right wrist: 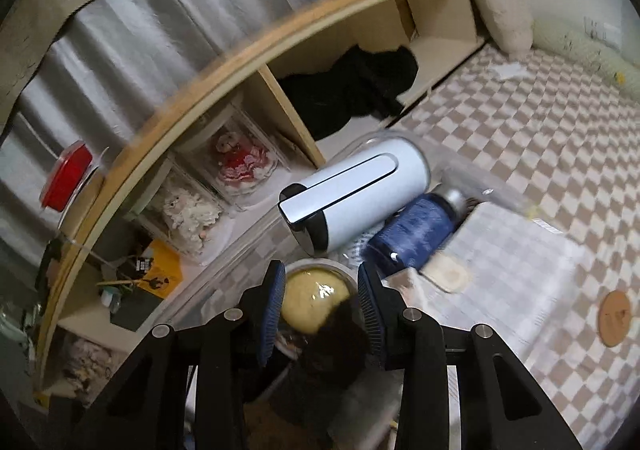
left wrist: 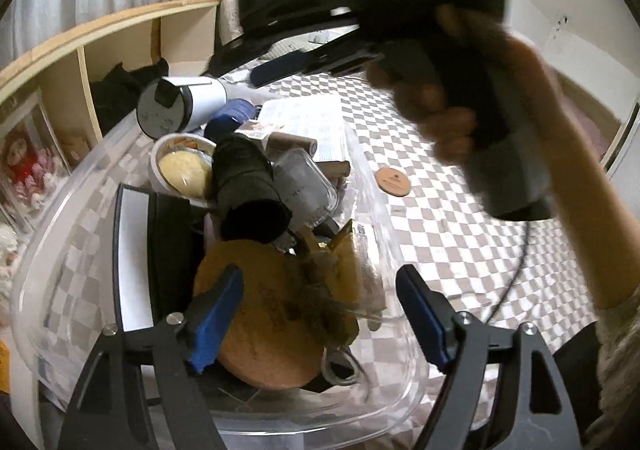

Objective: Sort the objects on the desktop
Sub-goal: 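Lower the scissors and tumbler into the bin and open both tools, then move both open tools back over the remaining items on the bed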

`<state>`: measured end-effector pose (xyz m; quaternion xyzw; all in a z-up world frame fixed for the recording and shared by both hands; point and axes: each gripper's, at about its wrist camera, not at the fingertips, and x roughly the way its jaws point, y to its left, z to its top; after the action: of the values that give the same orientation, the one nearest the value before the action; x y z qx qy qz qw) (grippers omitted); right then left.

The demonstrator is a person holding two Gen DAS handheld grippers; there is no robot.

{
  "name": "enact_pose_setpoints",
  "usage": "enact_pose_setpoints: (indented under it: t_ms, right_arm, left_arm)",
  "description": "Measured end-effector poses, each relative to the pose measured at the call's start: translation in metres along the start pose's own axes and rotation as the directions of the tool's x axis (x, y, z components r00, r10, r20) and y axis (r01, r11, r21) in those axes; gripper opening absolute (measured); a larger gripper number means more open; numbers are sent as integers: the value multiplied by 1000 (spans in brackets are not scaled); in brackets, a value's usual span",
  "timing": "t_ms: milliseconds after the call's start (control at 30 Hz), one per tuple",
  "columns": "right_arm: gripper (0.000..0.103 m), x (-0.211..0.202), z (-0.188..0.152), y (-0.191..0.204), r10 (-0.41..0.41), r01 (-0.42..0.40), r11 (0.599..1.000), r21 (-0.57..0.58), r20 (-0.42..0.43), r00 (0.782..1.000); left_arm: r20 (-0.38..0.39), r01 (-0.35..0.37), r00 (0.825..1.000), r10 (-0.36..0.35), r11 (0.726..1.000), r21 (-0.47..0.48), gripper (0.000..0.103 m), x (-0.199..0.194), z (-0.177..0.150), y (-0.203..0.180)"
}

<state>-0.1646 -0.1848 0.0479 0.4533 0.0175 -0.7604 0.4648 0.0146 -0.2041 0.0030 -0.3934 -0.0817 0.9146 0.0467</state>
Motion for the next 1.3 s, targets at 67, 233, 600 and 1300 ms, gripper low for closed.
enact_pose_setpoints:
  t_ms: [67, 233, 600, 1300]
  right_arm:
    - [38, -17, -4, 1, -16, 16, 1000, -6, 28, 999]
    - [39, -54, -14, -3, -5, 5, 1000, -3, 60, 998]
    - [39, -84, -49, -16, -132, 137, 988, -69, 73, 989]
    - [102, -144, -94, -16, -311, 355, 923, -149, 254, 916]
  left_arm:
    - [4, -3, 1000, 3, 1000, 6, 79, -1, 1, -4]
    - [24, 39, 999, -39, 999, 5, 79, -10, 6, -10]
    - [-78, 108, 991, -107, 994, 13, 79, 11, -1, -38]
    - [195, -168, 969, 149, 982, 83, 103, -29, 11, -65]
